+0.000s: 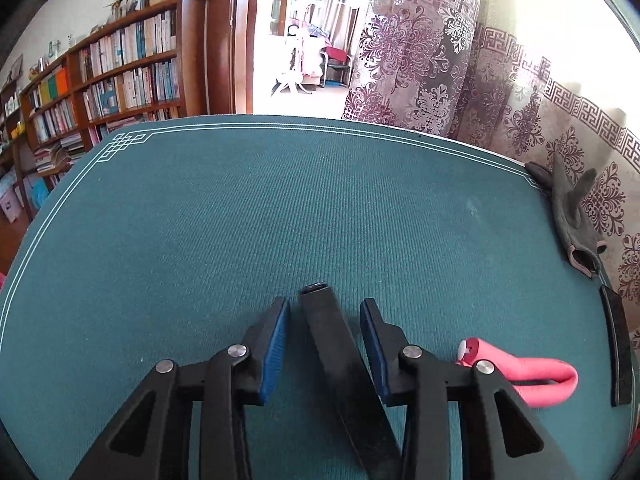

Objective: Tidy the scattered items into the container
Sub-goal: 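Grasp the black comb with the left tool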

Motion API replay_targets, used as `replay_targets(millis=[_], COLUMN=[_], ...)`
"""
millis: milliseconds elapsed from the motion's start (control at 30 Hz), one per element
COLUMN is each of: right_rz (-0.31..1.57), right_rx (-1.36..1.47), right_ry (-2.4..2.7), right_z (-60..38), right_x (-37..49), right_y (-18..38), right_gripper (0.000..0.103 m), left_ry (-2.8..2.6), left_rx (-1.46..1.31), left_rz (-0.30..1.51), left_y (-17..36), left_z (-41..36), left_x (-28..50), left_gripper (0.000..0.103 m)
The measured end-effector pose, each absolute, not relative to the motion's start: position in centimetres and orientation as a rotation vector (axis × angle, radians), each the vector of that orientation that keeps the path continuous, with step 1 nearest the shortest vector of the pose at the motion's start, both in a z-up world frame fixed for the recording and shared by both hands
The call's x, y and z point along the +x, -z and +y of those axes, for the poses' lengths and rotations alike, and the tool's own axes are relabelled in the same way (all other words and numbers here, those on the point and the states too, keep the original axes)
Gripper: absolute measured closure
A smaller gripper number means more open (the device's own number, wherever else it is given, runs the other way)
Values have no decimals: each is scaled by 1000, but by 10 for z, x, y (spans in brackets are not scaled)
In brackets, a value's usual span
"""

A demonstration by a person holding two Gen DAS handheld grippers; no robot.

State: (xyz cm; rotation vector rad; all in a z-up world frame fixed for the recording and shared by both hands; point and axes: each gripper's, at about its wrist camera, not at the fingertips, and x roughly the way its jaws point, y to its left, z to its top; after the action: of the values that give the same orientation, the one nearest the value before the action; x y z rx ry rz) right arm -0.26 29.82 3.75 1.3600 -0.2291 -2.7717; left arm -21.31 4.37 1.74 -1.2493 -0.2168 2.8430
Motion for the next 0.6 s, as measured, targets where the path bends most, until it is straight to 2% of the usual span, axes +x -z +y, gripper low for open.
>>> replay_targets(millis=[267, 333, 600], right_rz=[-174, -174, -155], right_rx=[1370, 1372, 1374], right_ry=[2758, 2759, 2771], right_z=[283, 283, 282], right_x=[-12, -12, -13], right_y=[-38, -38, -36], right_gripper=[4, 4, 4], left_ry=[-2758, -2727, -2700], left_rx=[-1218, -1212, -1202], left_rz=[-242, -253, -219], left_y=[-15, -14, -13], left_z=[16, 11, 5], left_x=[-176, -167, -133], left_gripper=[63, 59, 59])
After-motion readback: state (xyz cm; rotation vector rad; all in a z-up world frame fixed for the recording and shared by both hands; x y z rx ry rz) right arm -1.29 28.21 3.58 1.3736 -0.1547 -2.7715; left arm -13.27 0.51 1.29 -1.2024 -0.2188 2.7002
